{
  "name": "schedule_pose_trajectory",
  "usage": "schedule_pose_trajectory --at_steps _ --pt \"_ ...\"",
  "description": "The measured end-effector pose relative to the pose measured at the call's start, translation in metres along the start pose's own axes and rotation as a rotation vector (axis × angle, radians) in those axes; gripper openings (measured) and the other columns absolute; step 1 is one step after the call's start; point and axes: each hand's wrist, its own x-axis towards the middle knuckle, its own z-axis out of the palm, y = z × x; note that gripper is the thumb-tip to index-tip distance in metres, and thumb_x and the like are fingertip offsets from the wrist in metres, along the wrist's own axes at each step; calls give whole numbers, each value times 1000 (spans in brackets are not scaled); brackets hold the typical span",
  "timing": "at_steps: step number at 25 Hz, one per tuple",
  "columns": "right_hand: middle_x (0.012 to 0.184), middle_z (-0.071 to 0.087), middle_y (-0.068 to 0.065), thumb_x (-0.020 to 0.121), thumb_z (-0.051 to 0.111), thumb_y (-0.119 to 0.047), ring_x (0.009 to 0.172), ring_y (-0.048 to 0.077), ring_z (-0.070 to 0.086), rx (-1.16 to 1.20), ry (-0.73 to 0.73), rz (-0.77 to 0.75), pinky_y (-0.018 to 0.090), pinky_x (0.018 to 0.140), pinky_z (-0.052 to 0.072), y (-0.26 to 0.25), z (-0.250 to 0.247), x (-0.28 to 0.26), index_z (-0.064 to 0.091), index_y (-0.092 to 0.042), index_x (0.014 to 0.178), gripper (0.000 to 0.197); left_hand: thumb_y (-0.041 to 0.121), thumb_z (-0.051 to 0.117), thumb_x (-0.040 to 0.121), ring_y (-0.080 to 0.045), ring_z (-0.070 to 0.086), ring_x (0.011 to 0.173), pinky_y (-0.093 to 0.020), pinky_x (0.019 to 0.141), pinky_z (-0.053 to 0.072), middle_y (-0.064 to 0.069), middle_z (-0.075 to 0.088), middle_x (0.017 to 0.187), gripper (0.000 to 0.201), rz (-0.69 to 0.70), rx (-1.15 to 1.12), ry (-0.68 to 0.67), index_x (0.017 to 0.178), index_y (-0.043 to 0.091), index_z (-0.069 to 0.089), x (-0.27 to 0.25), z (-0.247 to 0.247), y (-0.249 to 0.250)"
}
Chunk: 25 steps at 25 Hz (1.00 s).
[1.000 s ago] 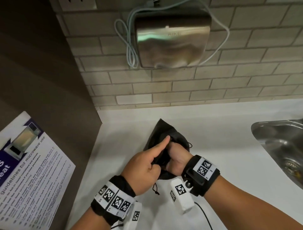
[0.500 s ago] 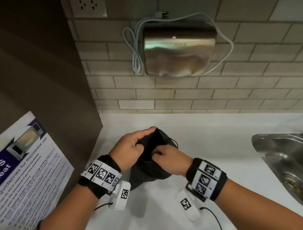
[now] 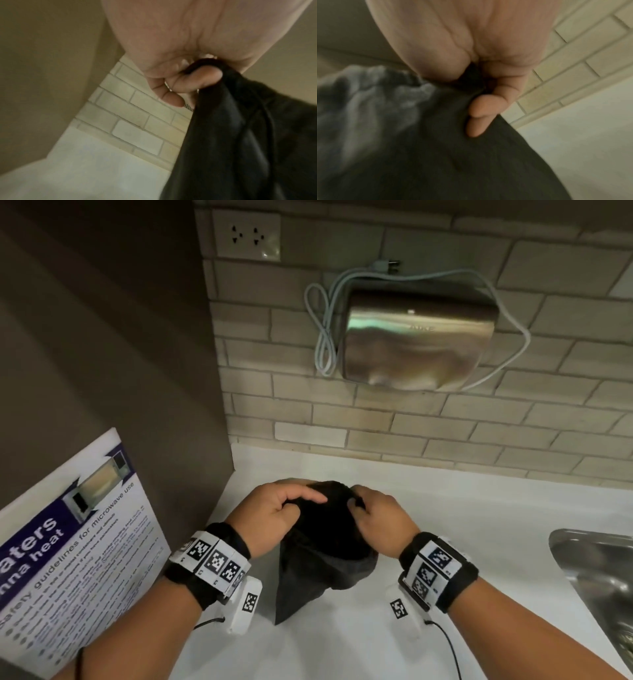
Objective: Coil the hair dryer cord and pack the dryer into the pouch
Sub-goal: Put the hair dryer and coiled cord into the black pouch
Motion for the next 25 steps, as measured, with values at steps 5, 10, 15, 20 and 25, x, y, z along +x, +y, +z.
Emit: schedule_pose_trajectory --at_steps 5,10,15,20,25 --pt "99 67 27 105 36 -5 75 37 70 671 47 324 36 51 62 -17 -8 16 64 1 108 29 46 93 60 -7 52 130 -39 113 41 24 41 152 133 -253 -250 -7 158 50 3 -49 -12 -51" --pt "103 66 23 104 41 -4 73 32 69 999 49 499 42 65 66 -28 -2 35 61 3 107 22 45 95 62 -4 44 134 -32 111 41 30 43 141 108 -419 -19 -144 147 49 28 -68 47 -100" --pt "126 67 32 106 43 -10 90 44 74 1086 1 527 47 79 66 -11 9 41 57 7 125 29 53 67 81 -23 68 118 -48 108 50 3 76 118 22 -549 -281 157 102 46 71 -38 68 -149" --pt "126 72 21 105 55 -24 109 45 76 1162 -140 480 44 92 64 7 5 46 63 -1 125 31 39 50 102 -27 62 114 -37 103 44 -1 68 119 25 -657 -420 404 116 27 66 -20 53 -143" --pt "94 80 7 101 57 2 112 31 77 933 -284 351 40 97 61 4 28 60 67 -1 88 16 33 37 108 -40 63 111 -37 91 44 -23 66 114 36 -693 -12 411 113 5 58 7 2 -152"
